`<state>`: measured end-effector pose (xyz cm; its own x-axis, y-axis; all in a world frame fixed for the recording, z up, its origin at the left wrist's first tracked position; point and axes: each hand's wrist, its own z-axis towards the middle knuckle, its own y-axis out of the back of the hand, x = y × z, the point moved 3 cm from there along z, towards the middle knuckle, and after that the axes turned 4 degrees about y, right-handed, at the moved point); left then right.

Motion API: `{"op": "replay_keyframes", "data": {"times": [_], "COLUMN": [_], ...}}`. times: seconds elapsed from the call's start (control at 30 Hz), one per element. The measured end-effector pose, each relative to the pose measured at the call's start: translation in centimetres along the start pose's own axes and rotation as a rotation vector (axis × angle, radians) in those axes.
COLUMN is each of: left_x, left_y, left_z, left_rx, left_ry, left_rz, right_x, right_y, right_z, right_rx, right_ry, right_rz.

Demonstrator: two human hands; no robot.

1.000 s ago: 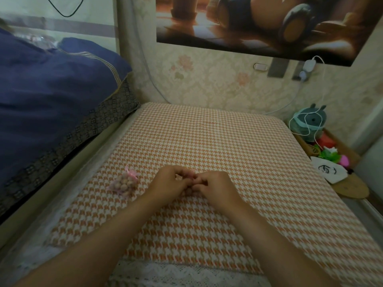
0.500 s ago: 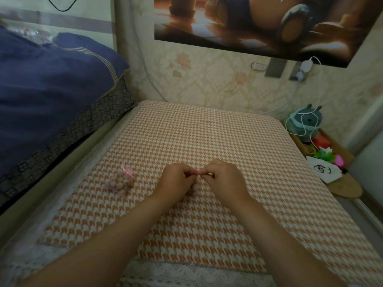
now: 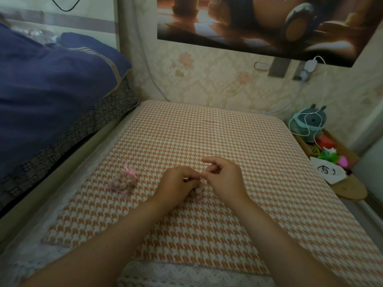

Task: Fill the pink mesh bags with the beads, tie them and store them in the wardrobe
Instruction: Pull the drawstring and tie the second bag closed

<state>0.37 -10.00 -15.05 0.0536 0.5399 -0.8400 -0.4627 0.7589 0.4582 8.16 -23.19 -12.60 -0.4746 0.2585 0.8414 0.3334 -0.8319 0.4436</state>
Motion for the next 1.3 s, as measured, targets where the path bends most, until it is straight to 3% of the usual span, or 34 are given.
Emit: {"op": "replay_keyframes", "data": {"times": [0.23, 0.33, 0.83, 1.0, 1.3], "left_x": [-0.9, -0.4, -0.3, -0.1, 0.0], "left_y": [-0.5, -1.1, -1.4, -1.8, -1.7], "left_z": [-0.7, -1.0, -1.9, -2.2, -2.5], "left_rx": [-0.11, -0.142, -0.215, -0.258, -0.303], "left_ry": [-0.253, -0.267, -0.258, -0.143, -0.116], "left_rz": [0.328, 0.327, 0.246, 0.137, 0.068], "right_x": [-0.6, -1.2, -1.6, -1.3, -1.6], "right_y": [-0.8, -1.0, -1.8, -1.7, -1.3], "right_z": [-0.2, -0.1, -0.9, -0.9, -0.9], "right_rx": [0.015, 0.051, 0.011, 0.079, 0.227], "right_ry": [-0.587, -0.71, -0.59, -0.621, -0.748], "right_rz": [0.578, 0.743, 0.567, 0.59, 0.692]}}
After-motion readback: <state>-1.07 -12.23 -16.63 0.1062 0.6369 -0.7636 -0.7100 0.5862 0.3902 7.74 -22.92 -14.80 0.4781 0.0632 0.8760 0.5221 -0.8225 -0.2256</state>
